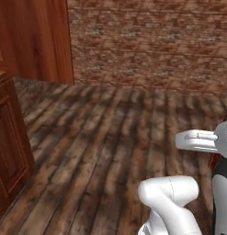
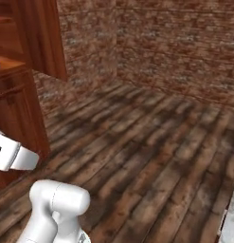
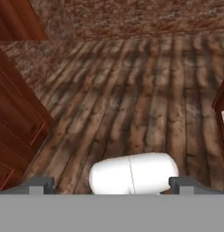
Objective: Retrieve the bottle and the shaker from the cabinet and place them next to the mixing bowl on the counter. Then add garlic from the fridge to the mixing bowl.
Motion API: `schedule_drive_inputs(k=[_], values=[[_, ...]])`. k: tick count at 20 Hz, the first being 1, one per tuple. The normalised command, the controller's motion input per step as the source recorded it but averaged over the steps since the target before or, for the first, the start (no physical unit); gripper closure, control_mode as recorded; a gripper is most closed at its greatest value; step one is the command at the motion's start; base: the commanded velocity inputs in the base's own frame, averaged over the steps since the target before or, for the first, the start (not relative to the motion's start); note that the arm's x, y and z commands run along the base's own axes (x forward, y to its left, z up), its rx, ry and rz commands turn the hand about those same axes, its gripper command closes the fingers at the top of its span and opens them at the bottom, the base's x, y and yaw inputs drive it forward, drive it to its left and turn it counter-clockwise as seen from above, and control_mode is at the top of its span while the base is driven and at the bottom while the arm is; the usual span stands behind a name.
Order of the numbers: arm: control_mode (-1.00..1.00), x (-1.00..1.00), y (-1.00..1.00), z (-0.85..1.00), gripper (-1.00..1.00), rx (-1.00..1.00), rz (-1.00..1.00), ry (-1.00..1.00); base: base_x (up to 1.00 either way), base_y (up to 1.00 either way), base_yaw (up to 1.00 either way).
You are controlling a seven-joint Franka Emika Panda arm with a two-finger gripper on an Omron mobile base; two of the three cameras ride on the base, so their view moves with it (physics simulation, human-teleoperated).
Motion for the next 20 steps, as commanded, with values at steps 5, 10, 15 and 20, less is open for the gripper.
schedule_drive_inputs(k=[5, 10, 15, 20], values=[[1.00, 0.00, 0.00, 0.00, -1.00, 0.00, 0.00, 0.00, 0.88, 0.00, 0.71], [1.00, 0.00, 0.00, 0.00, -1.00, 0.00, 0.00, 0.00, 0.96, 0.00, 0.74], [1.00, 0.00, 0.00, 0.00, -1.00, 0.00, 0.00, 0.00, 0.99, -0.01, 0.70], [1.00, 0.00, 0.00, 0.00, -1.00, 0.00, 0.00, 0.00, 0.94, -0.01, 0.65]])
